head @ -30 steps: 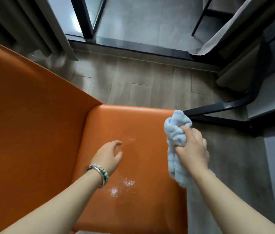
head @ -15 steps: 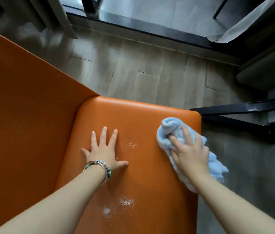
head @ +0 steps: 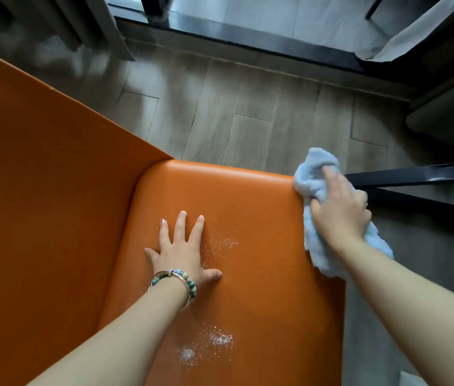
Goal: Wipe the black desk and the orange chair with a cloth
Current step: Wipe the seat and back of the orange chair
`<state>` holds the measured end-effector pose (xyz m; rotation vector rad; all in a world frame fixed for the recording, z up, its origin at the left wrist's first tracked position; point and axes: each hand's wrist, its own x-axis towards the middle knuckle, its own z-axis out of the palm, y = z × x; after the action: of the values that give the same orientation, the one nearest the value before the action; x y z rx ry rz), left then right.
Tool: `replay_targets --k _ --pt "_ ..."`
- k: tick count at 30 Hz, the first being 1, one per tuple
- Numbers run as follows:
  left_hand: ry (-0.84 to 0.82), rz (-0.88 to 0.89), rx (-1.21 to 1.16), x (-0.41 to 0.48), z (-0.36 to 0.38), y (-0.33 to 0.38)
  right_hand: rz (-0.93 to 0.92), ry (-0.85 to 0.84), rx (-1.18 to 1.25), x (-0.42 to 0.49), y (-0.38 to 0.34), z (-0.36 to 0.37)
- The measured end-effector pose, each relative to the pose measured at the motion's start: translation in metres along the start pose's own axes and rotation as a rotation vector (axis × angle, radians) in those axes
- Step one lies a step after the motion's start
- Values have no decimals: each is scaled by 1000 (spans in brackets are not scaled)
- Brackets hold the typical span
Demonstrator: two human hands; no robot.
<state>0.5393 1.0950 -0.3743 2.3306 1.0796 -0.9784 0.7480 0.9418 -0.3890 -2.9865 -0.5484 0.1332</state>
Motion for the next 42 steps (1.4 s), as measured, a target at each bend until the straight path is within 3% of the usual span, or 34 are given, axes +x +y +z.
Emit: replay_targets --k 1,3,7,9,11,13,14,16,18,20,22,23,24,26,27,28,29,32,34,36,39,40,42 --pt "5 -3 -1 1 1 -1 113 -36 39 11 -4 2" --pt "11 -4 -7 1 1 -2 93 -58 48 -4 -21 0" --pt "9 1 -27 0 2 0 -573 -36 9 -116 -5 15" --pt "9 11 8 -1 2 1 -718 -31 9 -99 6 12" --pt "-5 11 44 -2 0 1 -554 31 -46 -52 0 4" --pt "-2 8 54 0 -1 0 -162 -42 -31 -7 -6 1" --pt "0 7 56 0 -1 0 -54 -76 -30 0 -10 1" --pt "5 4 51 -1 -1 0 -51 -48 -38 -28 -18 1" --pt "16 7 39 0 -1 0 -313 -15 -8 -86 -12 10" --pt "22 13 15 -1 0 2 -723 11 -23 -123 10 17" --pt "28 13 -5 -2 0 2 -910 18 9 -94 16 8" --pt "30 11 -11 -2 0 2 -861 52 -15 -71 10 5" --pt "29 12 -15 -1 0 2 -700 67 -59 -45 1 2" --pt "33 15 -28 0 2 0 -203 -26 -45 -8 -17 4" --pt "38 12 -38 0 3 -1 -57 -56 -24 -8 -29 7" --pt "43 11 -42 0 4 -1 -24 -68 -12 -20 -40 7" --pt "47 14 -45 -1 4 -2 -109 -43 -13 -44 -47 9" --pt "60 42 -43 -2 7 -4 -652 -19 -6 -127 -27 23" --pt "60 66 -30 -3 6 -8 -831 -36 -55 -119 -6 16" --pt "47 84 -33 -4 7 -13 -618 1 -150 -77 1 8" --pt "41 112 -60 0 -3 -20 72 -44 -78 -27 -20 -1" --pt "44 119 -73 1 -9 -22 163 -50 -60 -27 -32 0" --pt "69 136 -72 6 -20 -27 52 -73 -68 -55 -54 3"
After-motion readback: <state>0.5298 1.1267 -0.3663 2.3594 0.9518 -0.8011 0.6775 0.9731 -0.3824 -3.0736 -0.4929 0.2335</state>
